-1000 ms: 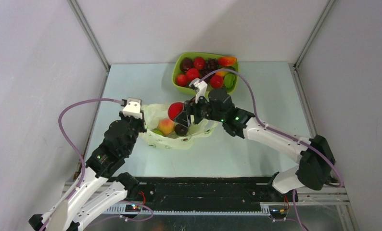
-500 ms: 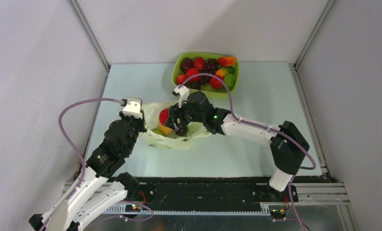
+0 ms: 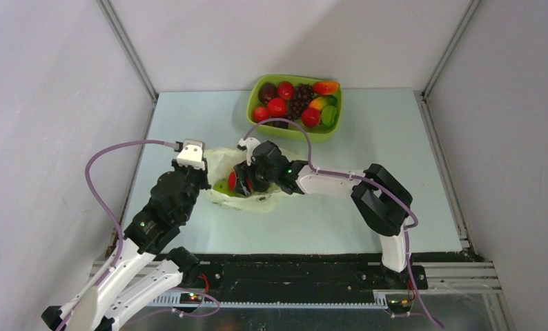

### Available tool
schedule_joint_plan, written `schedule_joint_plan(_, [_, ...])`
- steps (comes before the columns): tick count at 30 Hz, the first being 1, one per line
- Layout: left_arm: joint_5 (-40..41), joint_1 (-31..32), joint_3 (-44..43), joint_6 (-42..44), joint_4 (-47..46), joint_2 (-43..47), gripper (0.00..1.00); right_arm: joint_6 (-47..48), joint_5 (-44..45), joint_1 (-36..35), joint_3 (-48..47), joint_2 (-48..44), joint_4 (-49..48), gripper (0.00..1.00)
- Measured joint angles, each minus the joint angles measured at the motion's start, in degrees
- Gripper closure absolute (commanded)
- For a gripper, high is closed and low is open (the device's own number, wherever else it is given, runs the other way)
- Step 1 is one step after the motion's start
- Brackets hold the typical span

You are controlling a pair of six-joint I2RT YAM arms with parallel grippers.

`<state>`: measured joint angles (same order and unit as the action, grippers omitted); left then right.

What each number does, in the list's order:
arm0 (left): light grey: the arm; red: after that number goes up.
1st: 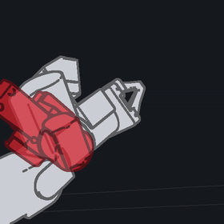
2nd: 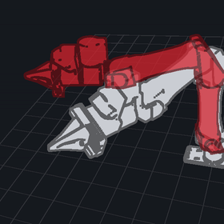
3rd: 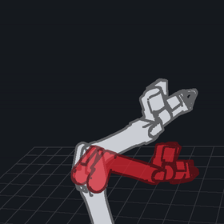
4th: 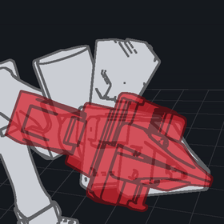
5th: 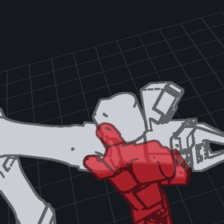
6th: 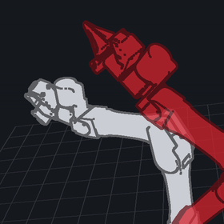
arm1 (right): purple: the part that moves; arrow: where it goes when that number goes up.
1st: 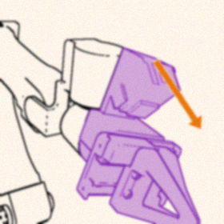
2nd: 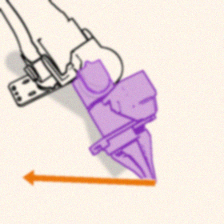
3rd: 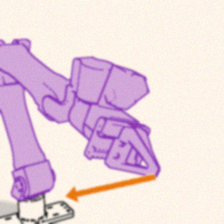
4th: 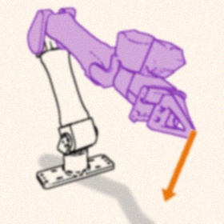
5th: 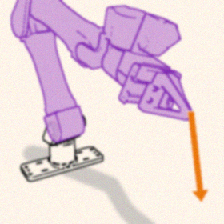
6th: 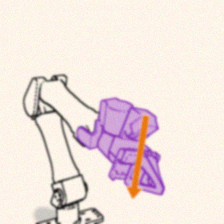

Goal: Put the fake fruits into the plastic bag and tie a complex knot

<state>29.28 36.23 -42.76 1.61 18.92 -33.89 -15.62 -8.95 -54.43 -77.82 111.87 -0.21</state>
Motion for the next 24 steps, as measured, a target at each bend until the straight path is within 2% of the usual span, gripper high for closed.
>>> schedule_joint_plan(1, [0.00, 0.00, 0.00, 0.00, 0.00, -0.02, 1.00, 0.00, 0.35, 0.28, 0.00, 0.09, 0.04, 0.59])
schedule_joint_plan(2, [0.00, 0.00, 0.00, 0.00, 0.00, -0.02, 1.00, 0.00, 0.68, 0.42, 0.00, 0.11, 0.11, 0.47])
schedule_joint_plan(3, [0.00, 0.00, -0.02, 0.00, 0.00, -0.02, 1.00, 0.02, 1.01, 0.50, 0.00, 0.11, 0.22, 0.41])
schedule_joint_plan(5, [0.00, 0.00, 0.00, 0.00, 0.00, -0.02, 1.00, 0.04, 1.49, 0.72, 0.02, 0.09, 0.24, 0.19])
schedule_joint_plan(9, [0.00, 0.00, 0.00, 0.00, 0.00, -0.02, 1.00, 0.17, 2.36, 0.72, 0.17, 0.09, 0.22, 0.04])
schedule_joint_plan(11, [0.00, 0.00, 0.00, 0.00, 0.02, -0.02, 1.00, 0.26, 2.67, 0.66, 0.59, 0.02, -0.13, 0.01])
schedule_joint_plan(24, [-0.02, 0.00, 0.00, 0.00, 0.02, 0.09, 1.00, 0.28, 4.02, 0.72, 3.39, -5.49, 0.17, 0.00])
